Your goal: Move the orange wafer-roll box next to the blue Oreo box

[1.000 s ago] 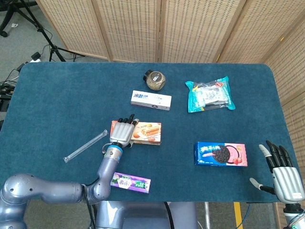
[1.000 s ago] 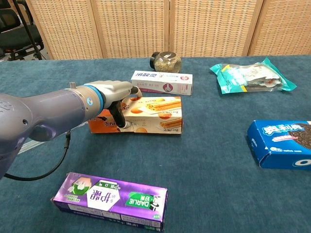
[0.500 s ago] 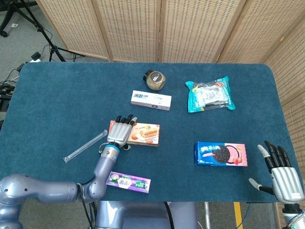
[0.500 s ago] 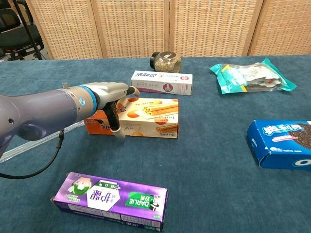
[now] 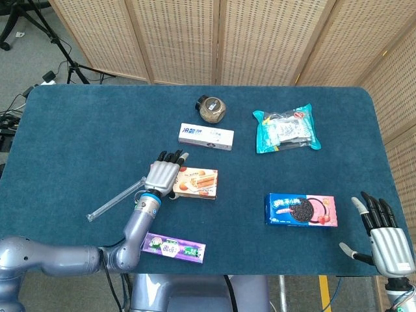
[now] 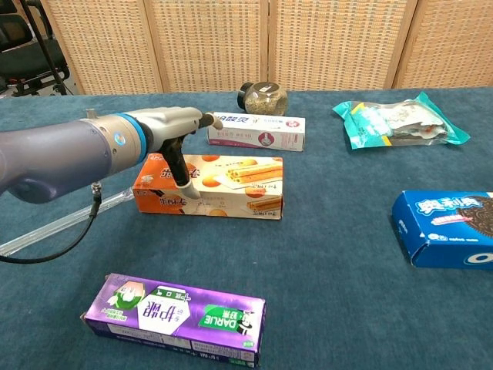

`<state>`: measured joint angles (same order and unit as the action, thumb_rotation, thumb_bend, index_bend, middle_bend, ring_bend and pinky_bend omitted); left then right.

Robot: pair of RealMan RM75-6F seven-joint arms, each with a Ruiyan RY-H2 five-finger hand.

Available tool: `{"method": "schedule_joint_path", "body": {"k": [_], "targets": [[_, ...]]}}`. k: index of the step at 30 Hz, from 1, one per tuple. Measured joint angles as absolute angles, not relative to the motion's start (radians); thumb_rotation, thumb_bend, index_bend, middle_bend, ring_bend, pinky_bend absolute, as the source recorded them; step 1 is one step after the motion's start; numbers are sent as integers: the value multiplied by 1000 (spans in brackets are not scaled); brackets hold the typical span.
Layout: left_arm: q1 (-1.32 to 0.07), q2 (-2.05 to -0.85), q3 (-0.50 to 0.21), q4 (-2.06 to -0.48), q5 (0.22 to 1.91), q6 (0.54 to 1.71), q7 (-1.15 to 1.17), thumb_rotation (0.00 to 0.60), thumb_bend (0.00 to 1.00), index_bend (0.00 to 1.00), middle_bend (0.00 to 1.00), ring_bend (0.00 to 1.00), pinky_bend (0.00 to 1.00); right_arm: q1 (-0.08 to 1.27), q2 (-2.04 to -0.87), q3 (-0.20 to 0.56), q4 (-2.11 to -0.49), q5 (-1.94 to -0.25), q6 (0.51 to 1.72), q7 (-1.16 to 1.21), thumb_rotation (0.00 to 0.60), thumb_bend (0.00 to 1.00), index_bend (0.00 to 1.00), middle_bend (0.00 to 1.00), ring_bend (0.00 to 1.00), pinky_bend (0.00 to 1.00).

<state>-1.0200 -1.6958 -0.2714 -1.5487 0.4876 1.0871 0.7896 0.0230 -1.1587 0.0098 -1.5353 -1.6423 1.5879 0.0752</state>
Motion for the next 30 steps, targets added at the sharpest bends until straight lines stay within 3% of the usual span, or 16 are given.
{"method": "schedule_joint_path", "body": {"k": [15,22,30], "targets": [[-923,-1413,-260,-1778,604,1129,705,600,63,2,0,102,5,25,-1164,7,-1537,-1642,1580,54,600,131,46,0,0,0],[-770,-1199,-200,-1861,764,1139,508,600,64,2,0,102,5,26,-1171,6,-1540,-1645,1578,26,600,131,46,0,0,0],[-609,-1097,-105,-1879,1023,1171,306,600,66,2,0,102,5,26,-1177,4,-1544,-1648,1577,1,600,131,46,0,0,0]]}}
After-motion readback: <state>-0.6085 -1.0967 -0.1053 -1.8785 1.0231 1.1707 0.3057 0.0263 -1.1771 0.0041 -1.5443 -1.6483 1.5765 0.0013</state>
